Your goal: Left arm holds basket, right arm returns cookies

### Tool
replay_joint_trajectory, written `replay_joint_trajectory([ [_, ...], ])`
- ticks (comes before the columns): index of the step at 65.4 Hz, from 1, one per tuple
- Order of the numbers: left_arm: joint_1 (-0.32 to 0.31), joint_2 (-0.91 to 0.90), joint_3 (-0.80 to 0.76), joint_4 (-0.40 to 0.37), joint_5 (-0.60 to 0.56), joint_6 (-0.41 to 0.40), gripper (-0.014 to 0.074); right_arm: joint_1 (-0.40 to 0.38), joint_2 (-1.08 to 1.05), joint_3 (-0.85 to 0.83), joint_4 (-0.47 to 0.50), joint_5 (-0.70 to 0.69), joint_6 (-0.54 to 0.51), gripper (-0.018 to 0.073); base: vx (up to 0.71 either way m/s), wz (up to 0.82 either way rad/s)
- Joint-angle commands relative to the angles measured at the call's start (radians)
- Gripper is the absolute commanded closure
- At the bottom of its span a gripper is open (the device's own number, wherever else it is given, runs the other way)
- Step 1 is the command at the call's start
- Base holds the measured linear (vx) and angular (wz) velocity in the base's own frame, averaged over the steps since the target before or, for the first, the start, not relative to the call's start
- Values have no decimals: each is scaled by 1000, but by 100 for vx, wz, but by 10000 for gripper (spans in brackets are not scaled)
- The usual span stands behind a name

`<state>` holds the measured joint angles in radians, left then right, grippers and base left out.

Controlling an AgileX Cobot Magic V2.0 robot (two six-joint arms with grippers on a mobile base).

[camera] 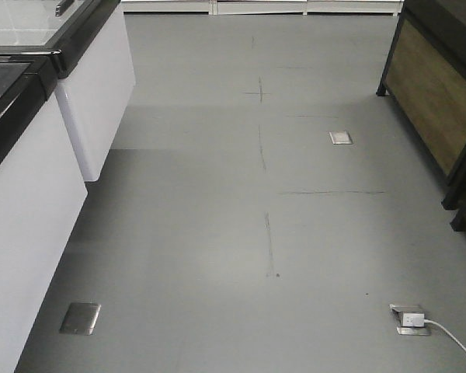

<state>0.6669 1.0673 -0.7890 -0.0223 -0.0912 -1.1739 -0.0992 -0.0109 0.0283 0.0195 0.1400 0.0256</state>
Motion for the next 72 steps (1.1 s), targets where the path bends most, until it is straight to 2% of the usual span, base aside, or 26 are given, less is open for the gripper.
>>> replay_joint_trajectory([
  [1,4,19,-20,-5,-158,-72,83,-6,-12,18,-7,-74,-5,565,0,0],
  [8,4,48,-20,-5,-163,-159,83,-6,-12,18,-7,-74,-5,565,0,0],
  [17,4,80,-20,-5,-219,-209,83,-6,-12,18,-7,-74,-5,565,0,0],
  [27,4,114,-20,-8,-350,-210,83,-6,-12,18,-7,-74,-5,565,0,0],
  [56,4,177,-20,-79,-408,-202,83,-6,-12,18,-7,-74,-5,565,0,0],
  [72,4,224,-20,-83,-510,-200,83,-6,-12,18,-7,-74,-5,565,0,0],
])
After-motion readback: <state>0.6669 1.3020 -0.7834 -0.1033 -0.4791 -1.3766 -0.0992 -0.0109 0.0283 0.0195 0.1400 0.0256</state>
